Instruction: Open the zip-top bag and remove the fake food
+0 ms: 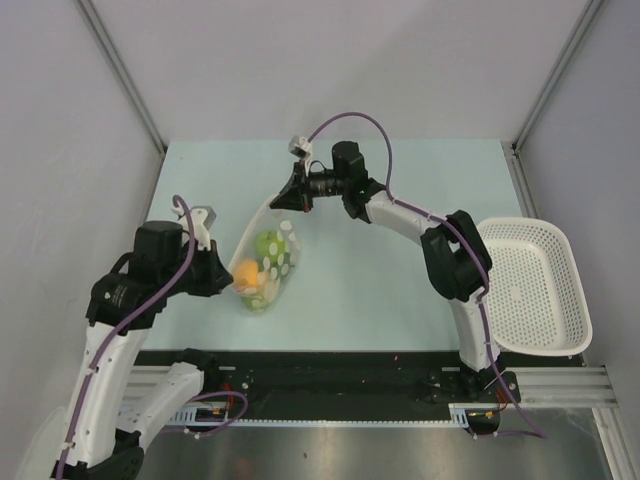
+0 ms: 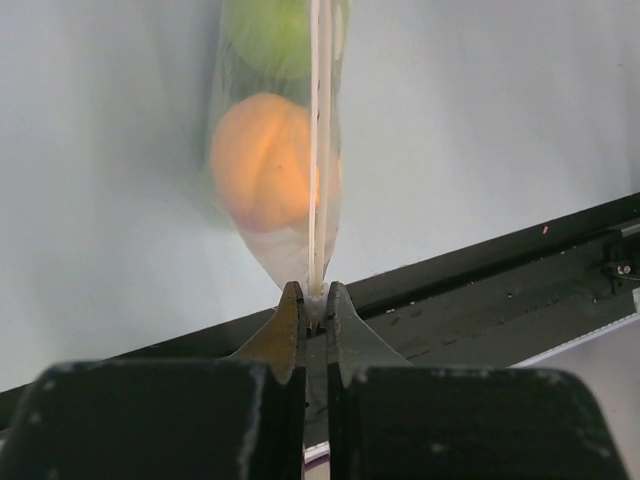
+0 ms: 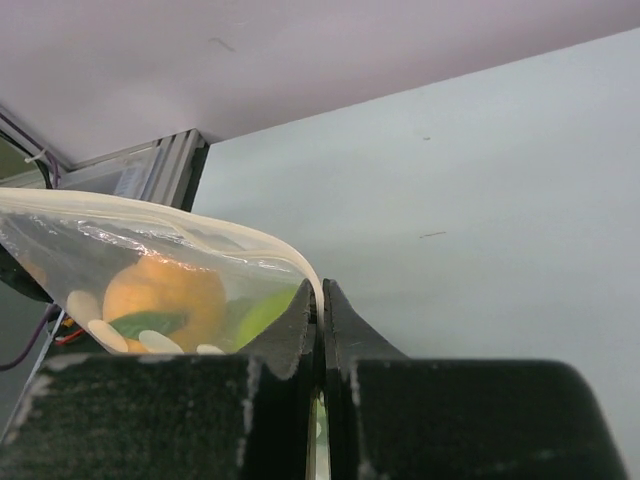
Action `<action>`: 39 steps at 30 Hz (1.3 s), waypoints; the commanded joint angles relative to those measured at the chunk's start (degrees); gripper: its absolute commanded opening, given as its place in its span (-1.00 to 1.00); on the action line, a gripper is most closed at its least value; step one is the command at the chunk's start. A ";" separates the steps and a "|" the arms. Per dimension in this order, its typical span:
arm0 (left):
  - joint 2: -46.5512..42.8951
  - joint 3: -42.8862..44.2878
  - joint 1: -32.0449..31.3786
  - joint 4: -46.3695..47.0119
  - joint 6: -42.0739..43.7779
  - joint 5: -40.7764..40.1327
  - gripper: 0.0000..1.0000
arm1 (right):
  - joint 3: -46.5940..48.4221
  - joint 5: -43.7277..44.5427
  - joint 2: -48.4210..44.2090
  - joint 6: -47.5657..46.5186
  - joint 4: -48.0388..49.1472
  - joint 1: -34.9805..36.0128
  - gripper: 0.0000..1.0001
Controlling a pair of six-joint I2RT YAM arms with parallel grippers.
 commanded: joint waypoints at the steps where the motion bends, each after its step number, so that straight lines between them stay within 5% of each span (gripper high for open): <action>1: -1.75 0.57 -0.03 -3.04 -2.60 4.60 -0.99 | 4.65 5.99 1.45 0.87 0.84 -1.16 -0.97; 2: -1.75 -0.13 -0.03 -1.38 -2.87 6.78 -1.00 | 5.00 6.96 1.28 1.31 -0.39 -0.90 -0.61; 6: -2.28 -3.82 0.06 9.43 -6.02 13.82 -0.99 | 4.92 14.57 -1.79 1.05 -8.99 1.03 0.21; 8: -1.67 -4.79 -0.03 13.73 -7.00 15.24 -0.99 | 7.89 19.16 -3.03 1.40 -20.58 1.56 0.86; 9: -1.06 -5.06 -0.03 14.28 -7.78 15.68 -0.99 | 9.56 23.01 -3.29 1.84 -30.45 1.65 0.99; 15: -1.31 -7.08 -0.03 15.95 -7.44 16.21 -0.99 | 25.74 34.10 -2.31 15.55 -63.90 0.24 0.99; 21: -2.19 -8.57 -0.03 16.48 -7.97 16.74 -0.99 | 18.01 38.78 -12.08 21.44 -61.83 3.23 1.00; 32: -2.63 -8.40 0.06 14.46 -7.88 16.56 -1.00 | 20.39 38.35 -6.46 23.63 -62.89 12.73 0.74; 34: -2.37 -8.22 -0.03 14.20 -7.88 16.39 -0.98 | 20.12 38.69 -6.29 23.64 -62.28 13.16 0.47; 36: -1.93 -7.44 -0.03 13.58 -8.32 15.08 -0.73 | 20.12 38.61 -6.20 23.99 -62.89 13.17 0.13; 37: -1.06 -5.78 -0.03 12.62 -8.58 13.85 -0.30 | 19.86 38.95 -6.37 23.99 -63.24 13.34 -0.19; 39: -0.27 -3.84 -0.03 12.26 -10.60 8.78 0.51 | 19.69 40.89 -7.51 22.59 -64.47 13.87 -0.32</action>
